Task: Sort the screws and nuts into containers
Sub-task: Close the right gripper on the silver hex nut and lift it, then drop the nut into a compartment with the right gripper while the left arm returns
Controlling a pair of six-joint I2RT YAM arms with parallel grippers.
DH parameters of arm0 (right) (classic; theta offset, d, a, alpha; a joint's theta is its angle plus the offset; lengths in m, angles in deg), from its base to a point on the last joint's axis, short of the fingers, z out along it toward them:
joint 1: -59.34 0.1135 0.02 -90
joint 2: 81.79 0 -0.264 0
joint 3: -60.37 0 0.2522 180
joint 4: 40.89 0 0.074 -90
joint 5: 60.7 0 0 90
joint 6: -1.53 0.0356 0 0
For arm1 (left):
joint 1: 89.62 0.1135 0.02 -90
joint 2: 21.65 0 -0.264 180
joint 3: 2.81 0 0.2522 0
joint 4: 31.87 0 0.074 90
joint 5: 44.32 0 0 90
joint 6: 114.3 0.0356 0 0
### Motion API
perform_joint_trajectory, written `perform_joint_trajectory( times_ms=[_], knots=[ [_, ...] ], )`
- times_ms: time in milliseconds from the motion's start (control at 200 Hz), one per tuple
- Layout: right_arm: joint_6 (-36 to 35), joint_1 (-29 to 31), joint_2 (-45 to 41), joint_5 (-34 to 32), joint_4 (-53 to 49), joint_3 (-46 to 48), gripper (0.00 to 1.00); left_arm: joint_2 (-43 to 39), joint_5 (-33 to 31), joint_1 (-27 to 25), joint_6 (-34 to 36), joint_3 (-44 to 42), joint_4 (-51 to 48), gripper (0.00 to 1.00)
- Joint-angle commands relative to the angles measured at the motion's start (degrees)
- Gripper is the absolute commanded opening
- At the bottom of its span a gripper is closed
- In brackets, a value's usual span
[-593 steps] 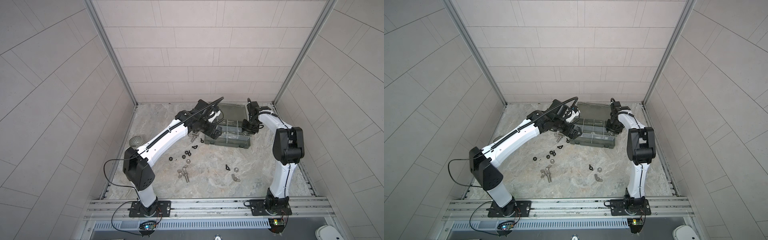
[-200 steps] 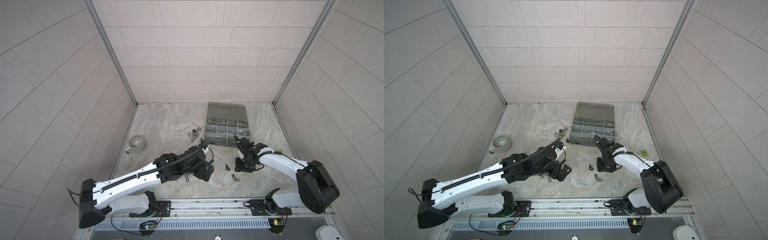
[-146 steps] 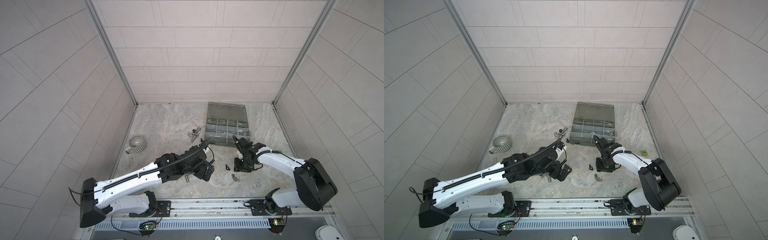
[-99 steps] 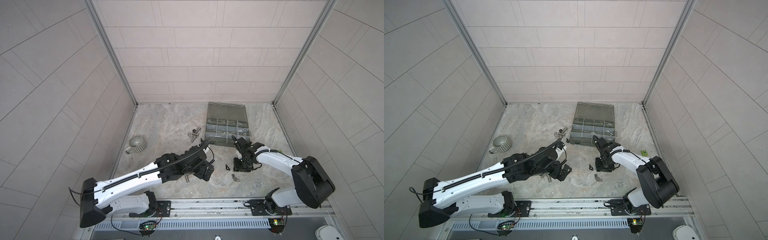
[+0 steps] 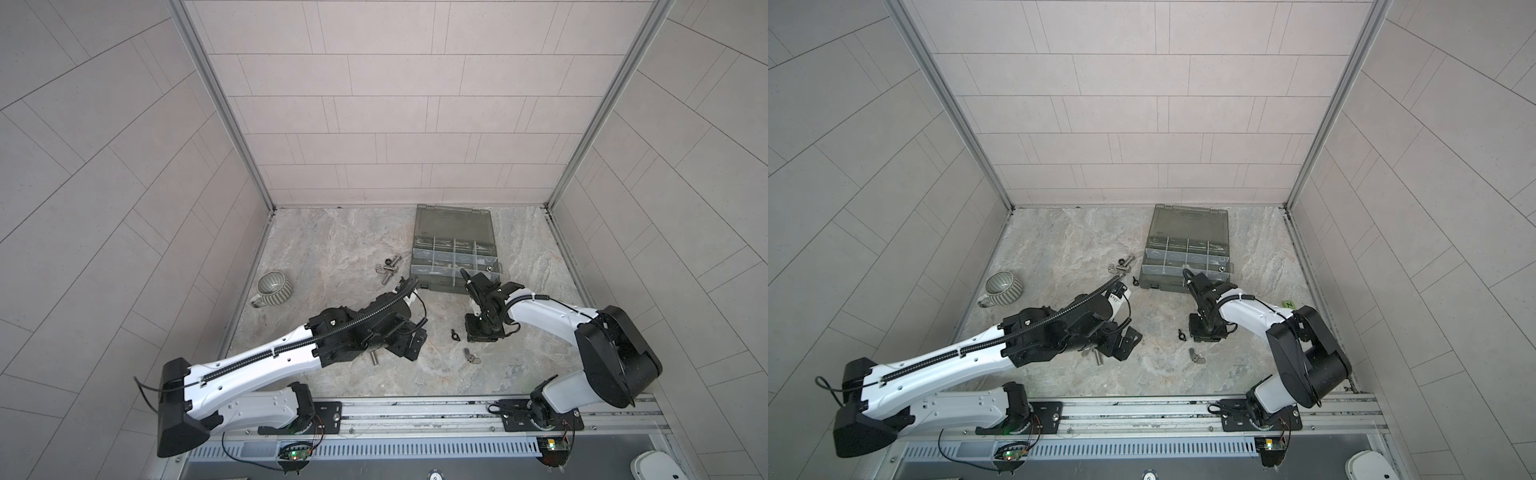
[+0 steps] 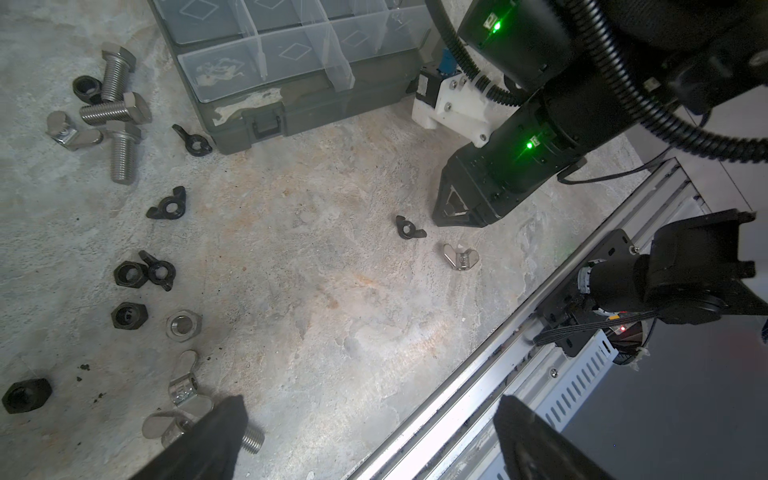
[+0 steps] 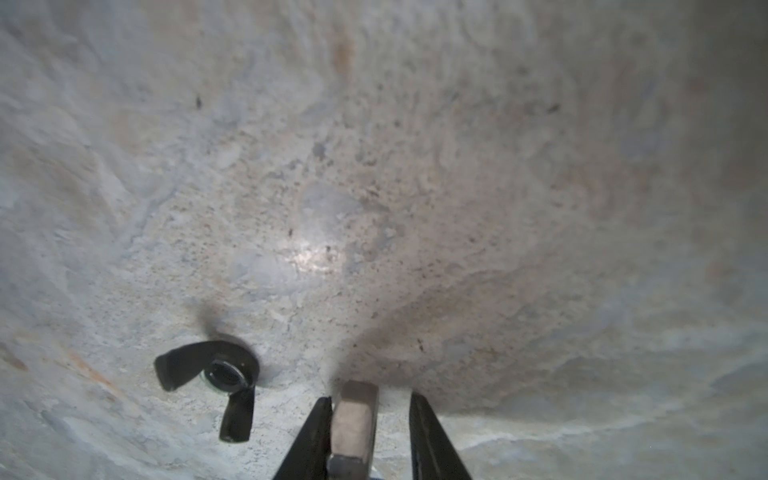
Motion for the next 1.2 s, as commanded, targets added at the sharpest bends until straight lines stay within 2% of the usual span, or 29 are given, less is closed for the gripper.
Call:
perform_joint_trajectory(
  times_ms=[0, 125, 230, 445, 660, 1006, 1196],
  knots=[
    [-0.7, 0.4, 0.8, -1.3, -1.2, -1.4, 0.25, -1.0, -1.2, -0.2, 0.4, -0.6, 0.9, 1.00],
    [-1.0, 0.4, 1.3, -1.6, -2.2, -2.1, 0.16, -1.1, -1.6, -0.2, 0.4, -0.5, 0.9, 1.00],
    [-1.2, 0.4, 0.5, -1.8, -3.6, -2.8, 0.13, -1.1, -1.8, -0.1, 0.6, -0.3, 1.0, 1.00],
    [-1.6, 0.1, -3.3, -2.3, -7.9, -6.1, 0.11, 0.3, -2.7, -0.1, 2.3, 1.3, 0.6, 1.00],
    [-3.2, -3.5, -4.8, -3.3, -12.6, -14.8, 0.11, 5.4, -1.8, 2.1, 5.5, 7.9, -1.8, 1.00],
    [-5.6, -12.3, 5.7, -3.1, -13.7, -29.8, 0.11, 15.9, 7.2, 12.2, 13.9, 21.4, -3.6, 1.00],
    [-5.5, -16.2, 14.0, -3.2, -13.0, -37.0, 0.11, 21.9, 10.3, 15.4, 19.2, 28.7, -6.7, 1.00]
  ],
)
